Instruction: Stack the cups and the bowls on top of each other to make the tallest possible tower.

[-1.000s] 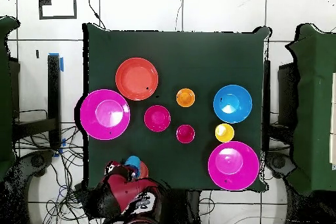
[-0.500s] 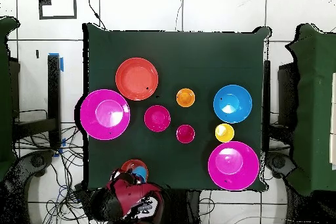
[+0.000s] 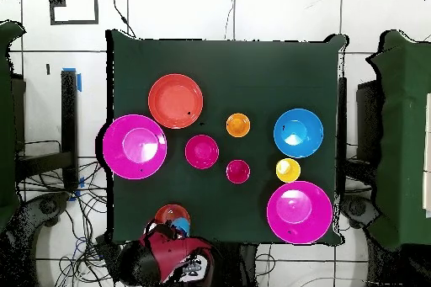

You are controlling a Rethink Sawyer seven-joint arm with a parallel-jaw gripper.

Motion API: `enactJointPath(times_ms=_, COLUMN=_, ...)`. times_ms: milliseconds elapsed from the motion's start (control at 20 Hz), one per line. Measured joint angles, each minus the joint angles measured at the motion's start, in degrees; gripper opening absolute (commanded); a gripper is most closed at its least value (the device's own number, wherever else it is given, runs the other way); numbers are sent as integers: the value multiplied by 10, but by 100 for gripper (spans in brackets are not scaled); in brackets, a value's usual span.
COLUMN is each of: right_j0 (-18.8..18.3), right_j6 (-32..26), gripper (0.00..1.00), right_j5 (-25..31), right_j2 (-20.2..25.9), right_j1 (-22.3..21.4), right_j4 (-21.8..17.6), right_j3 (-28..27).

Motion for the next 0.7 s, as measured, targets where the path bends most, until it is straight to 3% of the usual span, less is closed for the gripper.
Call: enactJointPath(times_ms=700, right_j0=6, right_j6=0, gripper=0, right_j5=-68, right_j2=8, right_j1=109, right_j4=0, right_j3=1)
